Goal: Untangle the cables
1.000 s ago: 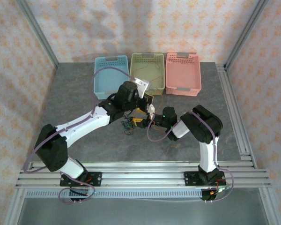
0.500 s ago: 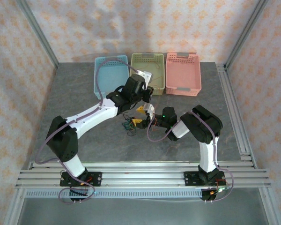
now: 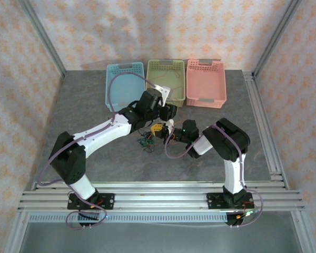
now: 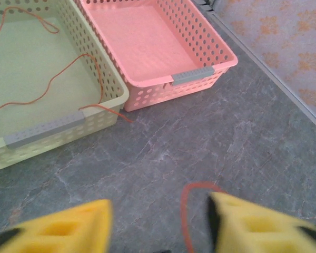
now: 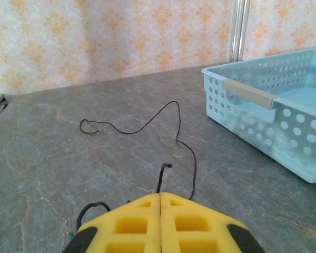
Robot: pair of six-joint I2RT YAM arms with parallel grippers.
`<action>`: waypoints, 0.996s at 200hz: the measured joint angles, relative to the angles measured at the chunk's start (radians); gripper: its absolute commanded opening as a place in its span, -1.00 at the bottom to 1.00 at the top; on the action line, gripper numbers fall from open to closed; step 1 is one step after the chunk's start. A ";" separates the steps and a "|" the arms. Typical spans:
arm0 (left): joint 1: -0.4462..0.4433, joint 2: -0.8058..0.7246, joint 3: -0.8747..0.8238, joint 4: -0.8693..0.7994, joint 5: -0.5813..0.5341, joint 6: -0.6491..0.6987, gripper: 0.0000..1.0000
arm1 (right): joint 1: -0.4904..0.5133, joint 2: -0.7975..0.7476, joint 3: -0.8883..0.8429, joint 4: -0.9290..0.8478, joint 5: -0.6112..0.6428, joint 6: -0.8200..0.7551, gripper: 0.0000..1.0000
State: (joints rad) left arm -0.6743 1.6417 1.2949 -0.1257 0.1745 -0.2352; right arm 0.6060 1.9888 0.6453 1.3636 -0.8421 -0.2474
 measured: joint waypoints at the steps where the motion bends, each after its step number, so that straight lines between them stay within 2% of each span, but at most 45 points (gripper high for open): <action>1: 0.000 0.000 0.000 -0.002 -0.001 -0.001 0.50 | 0.000 0.000 0.000 0.000 0.001 0.000 -1.00; 24: 0.003 -0.031 0.000 -0.076 -0.093 -0.003 0.66 | 0.000 0.000 0.000 0.000 0.031 0.001 -1.00; 47: 0.054 -0.107 -0.046 -0.131 -0.155 -0.050 0.67 | -0.001 0.000 0.000 0.000 0.073 0.004 -1.00; 80: 0.179 -0.164 -0.124 -0.213 -0.196 -0.114 0.57 | -0.003 0.000 0.000 0.000 0.105 0.015 -1.00; 116: 0.183 -0.062 -0.130 -0.314 -0.167 -0.134 0.49 | -0.005 0.000 0.000 0.000 0.118 0.019 -1.00; 140: 0.177 0.001 -0.131 -0.375 -0.121 -0.141 0.31 | -0.005 0.000 0.000 0.000 0.121 0.019 -1.00; 159: 0.177 0.015 -0.132 -0.410 -0.102 -0.151 0.08 | -0.005 0.000 0.000 0.000 0.121 0.019 -1.00; 199: 0.177 0.018 -0.147 -0.426 -0.061 -0.168 -0.12 | -0.005 0.000 0.000 0.000 0.121 0.019 -1.00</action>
State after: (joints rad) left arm -0.4976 1.6596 1.1481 -0.5518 0.1131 -0.4034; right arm 0.6014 1.9888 0.6453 1.3636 -0.7216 -0.2287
